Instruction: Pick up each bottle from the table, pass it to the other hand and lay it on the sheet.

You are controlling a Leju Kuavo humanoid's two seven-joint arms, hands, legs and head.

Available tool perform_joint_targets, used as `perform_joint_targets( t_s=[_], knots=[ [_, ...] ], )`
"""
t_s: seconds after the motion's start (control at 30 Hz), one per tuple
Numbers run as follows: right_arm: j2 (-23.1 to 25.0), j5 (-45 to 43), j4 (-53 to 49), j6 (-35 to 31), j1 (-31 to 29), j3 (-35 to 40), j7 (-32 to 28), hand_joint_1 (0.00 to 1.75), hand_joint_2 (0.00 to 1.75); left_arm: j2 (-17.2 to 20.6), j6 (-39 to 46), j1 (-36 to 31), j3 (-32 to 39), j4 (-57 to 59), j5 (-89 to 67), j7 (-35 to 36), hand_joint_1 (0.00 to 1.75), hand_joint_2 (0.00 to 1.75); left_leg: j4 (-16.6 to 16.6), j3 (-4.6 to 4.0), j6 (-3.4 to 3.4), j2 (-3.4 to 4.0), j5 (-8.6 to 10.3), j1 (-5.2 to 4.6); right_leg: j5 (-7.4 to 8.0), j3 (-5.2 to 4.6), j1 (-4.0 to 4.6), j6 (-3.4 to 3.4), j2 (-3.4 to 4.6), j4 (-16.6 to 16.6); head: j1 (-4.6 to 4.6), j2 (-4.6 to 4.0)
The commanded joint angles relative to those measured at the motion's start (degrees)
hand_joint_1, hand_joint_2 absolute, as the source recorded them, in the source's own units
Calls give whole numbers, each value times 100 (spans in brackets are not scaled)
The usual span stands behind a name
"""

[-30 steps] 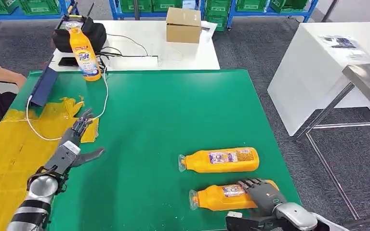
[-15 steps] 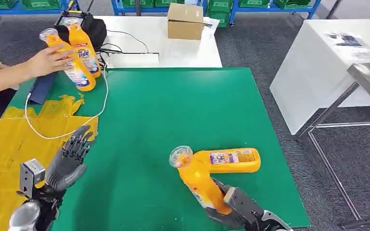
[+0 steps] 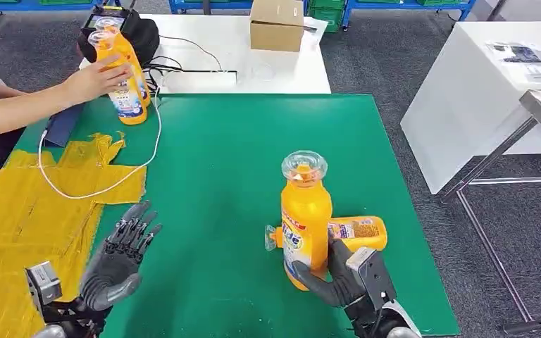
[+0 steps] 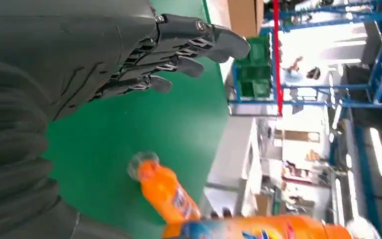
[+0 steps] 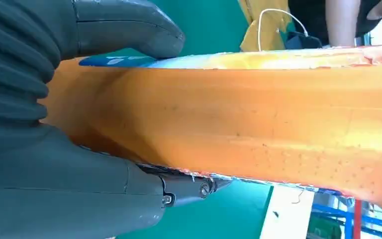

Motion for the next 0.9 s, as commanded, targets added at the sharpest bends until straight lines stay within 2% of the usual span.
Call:
perform_joint_targets(
  t_s=[0.03,0.23,0.33,0.57,0.8,0.9],
  knots=[
    [186,284,573,-162,-351,593,159,175,175,49,-100,-43,-675,-184,177,82,0,175,-10,7,24,-11,6,-14,2,0,-8,-28,17,0,-2,0],
    [186,284,573,-162,-351,593,159,175,175,49,-100,-43,-675,-184,177,82,0,175,-8,5,21,-8,6,-14,1,1,-9,-21,12,1,-2,0],
    [93,840,862,-280,-595,1087,443,175,175,54,-165,-192,-845,-64,239,104,0,175,-6,3,20,-8,6,-12,2,0,-8,-18,10,1,-2,0],
    [320,1542,1570,-147,-1683,2454,785,175,175,-10,61,-630,-1100,353,156,235,0,175,-15,3,29,-4,16,-22,8,-12,-16,-31,25,5,-2,0],
    [288,1541,1773,58,-2283,3325,985,175,175,58,320,-674,-1243,373,-566,19,0,175,-11,3,26,-6,18,-20,5,-14,-14,-28,21,22,0,0],
    [174,1543,1748,156,-2461,3364,1025,175,175,103,386,-717,-1347,401,-796,-10,0,175,-15,3,33,-13,20,-29,3,-17,-22,-34,20,25,-2,0]
  ],
)
